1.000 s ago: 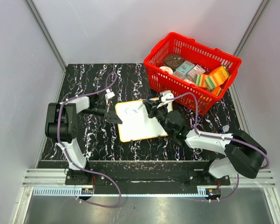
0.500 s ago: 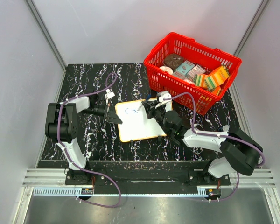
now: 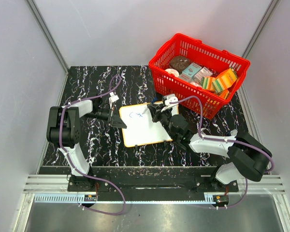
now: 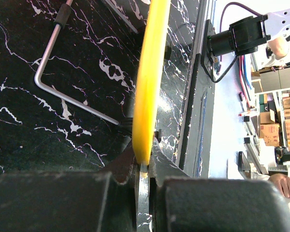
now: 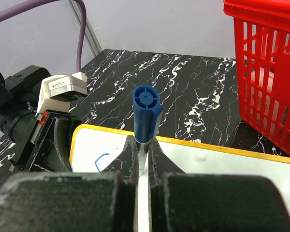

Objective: Write a sentence on the whiteboard

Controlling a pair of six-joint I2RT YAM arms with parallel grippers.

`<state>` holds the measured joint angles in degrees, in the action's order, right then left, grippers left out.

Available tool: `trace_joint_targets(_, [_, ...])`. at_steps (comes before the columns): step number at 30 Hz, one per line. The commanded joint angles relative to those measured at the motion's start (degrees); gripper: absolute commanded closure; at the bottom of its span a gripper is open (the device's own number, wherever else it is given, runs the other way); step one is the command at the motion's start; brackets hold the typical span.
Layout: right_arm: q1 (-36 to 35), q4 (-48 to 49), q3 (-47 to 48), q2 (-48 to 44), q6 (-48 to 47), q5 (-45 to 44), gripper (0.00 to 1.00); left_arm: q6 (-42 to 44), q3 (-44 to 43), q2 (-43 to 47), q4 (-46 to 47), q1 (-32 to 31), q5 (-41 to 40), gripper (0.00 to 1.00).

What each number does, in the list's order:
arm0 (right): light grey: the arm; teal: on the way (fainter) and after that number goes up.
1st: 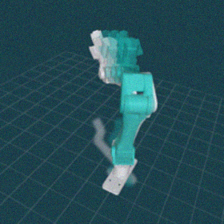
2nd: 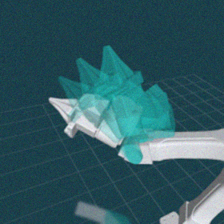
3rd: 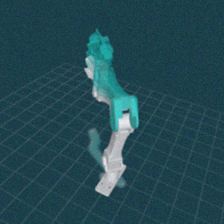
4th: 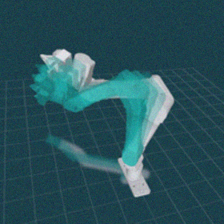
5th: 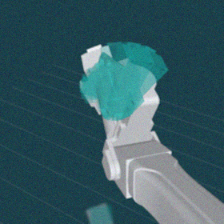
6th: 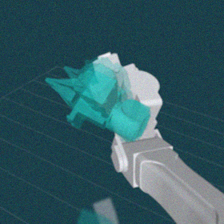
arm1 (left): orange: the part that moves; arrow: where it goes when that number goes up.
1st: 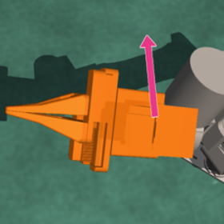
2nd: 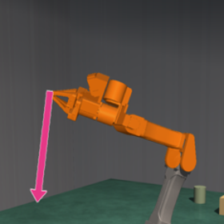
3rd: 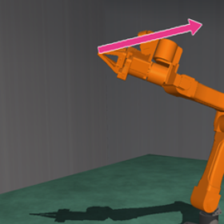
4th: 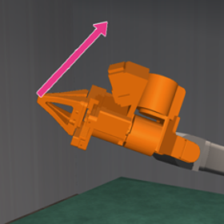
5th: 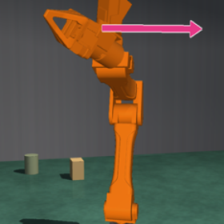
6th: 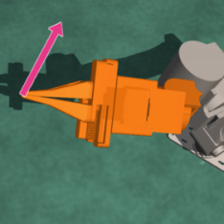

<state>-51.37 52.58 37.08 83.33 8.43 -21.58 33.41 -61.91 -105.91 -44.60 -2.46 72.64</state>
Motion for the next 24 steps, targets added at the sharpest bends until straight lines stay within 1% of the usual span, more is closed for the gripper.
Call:
trace_joint_targets(1, [0.31, 1.21, 1.59, 0.69, 0.01, -1.89, 1.00, 2.71, -0.67, -0.88, 0.04, -0.62, -7.51, 1.00])
trace_joint_targets(24, [0.22, 1.21, -3.07, -1.42, 2.38, 0.58, 1.00, 2.71, -0.76, -1.05, 0.04, -0.62, -7.43, 1.00])
